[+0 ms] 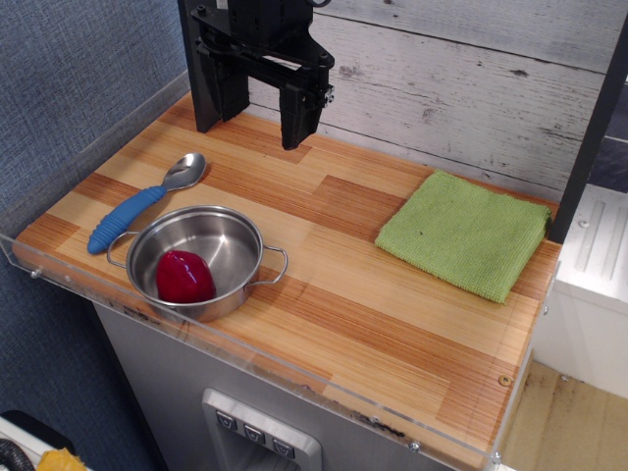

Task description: Put the spoon on the green cloth.

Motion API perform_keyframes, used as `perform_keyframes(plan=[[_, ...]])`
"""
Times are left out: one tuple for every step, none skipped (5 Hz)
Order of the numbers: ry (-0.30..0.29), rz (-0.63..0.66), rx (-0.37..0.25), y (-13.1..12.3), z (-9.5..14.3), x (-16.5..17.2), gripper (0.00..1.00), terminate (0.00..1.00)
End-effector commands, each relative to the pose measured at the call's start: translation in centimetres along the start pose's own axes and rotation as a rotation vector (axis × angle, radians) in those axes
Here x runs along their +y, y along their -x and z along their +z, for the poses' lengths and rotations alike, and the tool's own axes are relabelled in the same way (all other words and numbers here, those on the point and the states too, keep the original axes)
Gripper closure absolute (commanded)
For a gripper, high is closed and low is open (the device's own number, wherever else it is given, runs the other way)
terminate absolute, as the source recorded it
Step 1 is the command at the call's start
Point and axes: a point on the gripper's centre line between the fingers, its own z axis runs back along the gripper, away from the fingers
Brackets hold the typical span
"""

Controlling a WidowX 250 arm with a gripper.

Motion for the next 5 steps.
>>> perform_keyframes(plan=[[0.0, 0.0, 0.0, 0.0, 0.0, 0.0, 0.0, 0.0], [-0.016, 0.031, -0.011, 1.4, -0.9, 2.9, 0.0, 0.0], [-0.042, 0.065, 0.01, 2.9, -1.7, 6.1, 0.0, 0.0], [-0.061, 0.092, 0.018, 4.0, -2.8, 9.1, 0.0, 0.0], [-0.07, 0.114, 0.047, 4.1, -4.6, 10.9, 0.0, 0.0]])
